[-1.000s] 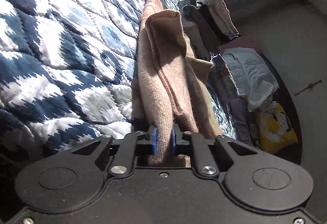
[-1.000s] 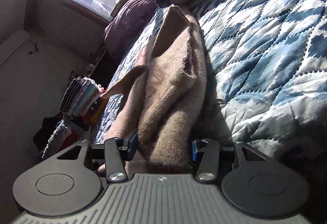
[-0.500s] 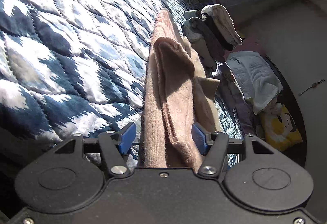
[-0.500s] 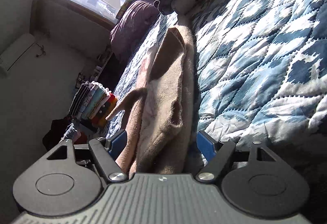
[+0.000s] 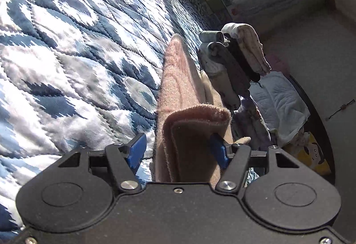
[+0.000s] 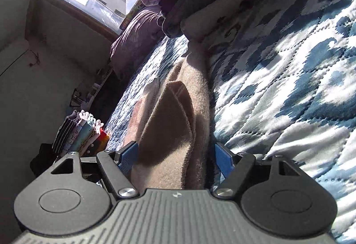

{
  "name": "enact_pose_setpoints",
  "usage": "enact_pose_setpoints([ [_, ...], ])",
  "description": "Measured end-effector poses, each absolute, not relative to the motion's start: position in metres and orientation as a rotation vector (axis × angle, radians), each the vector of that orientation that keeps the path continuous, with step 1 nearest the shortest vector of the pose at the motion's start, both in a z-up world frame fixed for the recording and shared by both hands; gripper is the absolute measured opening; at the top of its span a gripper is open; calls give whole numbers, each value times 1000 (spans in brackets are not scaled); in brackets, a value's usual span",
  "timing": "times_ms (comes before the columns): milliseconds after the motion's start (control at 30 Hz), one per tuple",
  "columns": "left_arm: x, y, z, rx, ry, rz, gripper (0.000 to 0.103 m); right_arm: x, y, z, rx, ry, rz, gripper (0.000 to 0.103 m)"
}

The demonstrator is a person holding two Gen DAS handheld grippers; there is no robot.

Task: Fold clothes

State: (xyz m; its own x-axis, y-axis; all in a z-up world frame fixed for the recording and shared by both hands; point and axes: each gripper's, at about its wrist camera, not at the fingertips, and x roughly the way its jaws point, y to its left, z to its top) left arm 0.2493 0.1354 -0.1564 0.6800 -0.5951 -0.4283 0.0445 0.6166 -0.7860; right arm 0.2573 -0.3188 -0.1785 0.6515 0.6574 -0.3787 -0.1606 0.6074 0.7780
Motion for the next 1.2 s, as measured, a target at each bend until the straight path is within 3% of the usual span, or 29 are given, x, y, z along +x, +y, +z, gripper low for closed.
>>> enact_pose_setpoints([
  [233, 292, 122, -158, -772, 748, -459, 62, 306, -314, -185, 750, 747, 545, 55],
  [400, 315, 116, -159, -724, 755, -501, 61, 322, -300, -183, 672, 763, 582, 53],
  [500, 324, 112, -163, -711, 782, -498, 27, 329, -291, -181, 641, 774, 600, 37],
  [600, 318, 114, -154, -679, 728, -508, 17, 334, -281, -175, 614, 746, 629, 32],
  [733, 304, 126, -136, -651, 651, -499, 16, 337, -262, -162, 568, 685, 676, 31],
  [867, 313, 132, -157, -657, 734, -392, 18, 352, -261, -179, 614, 788, 596, 32],
  [967, 316, 129, -156, -634, 736, -392, 18, 348, -266, -173, 625, 781, 578, 38],
  [1100, 319, 122, -145, -621, 699, -427, 16, 340, -267, -173, 617, 744, 572, 32],
  [1200, 324, 119, -147, -569, 738, -363, 18, 338, -266, -174, 602, 750, 540, 36],
])
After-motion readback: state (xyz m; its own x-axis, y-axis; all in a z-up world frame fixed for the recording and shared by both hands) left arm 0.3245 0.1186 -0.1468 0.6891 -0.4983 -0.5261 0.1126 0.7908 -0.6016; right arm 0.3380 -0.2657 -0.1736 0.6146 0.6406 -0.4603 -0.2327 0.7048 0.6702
